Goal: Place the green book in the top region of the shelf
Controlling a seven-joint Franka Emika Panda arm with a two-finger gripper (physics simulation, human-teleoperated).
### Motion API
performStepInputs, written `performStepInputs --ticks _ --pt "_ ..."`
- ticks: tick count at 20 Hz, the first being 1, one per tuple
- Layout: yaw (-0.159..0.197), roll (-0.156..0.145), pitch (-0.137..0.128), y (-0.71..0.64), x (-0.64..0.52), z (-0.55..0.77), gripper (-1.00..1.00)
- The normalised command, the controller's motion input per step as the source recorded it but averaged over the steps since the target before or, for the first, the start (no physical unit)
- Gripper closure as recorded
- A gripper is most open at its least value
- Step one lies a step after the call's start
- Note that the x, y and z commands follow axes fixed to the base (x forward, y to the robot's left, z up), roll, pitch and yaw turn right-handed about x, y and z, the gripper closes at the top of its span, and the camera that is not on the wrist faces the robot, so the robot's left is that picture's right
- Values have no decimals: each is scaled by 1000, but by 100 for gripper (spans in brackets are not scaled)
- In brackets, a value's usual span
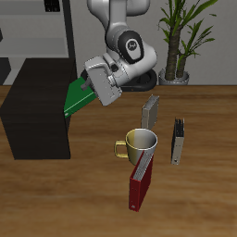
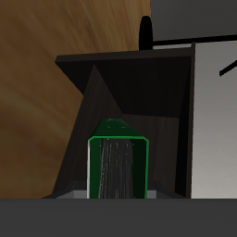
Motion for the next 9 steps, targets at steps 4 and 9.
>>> performStepInputs --ticks 4,9 --pt "-8 -76 29 -360 69 -104 100" --pt "-3 -58 41 -344 56 -46 100"
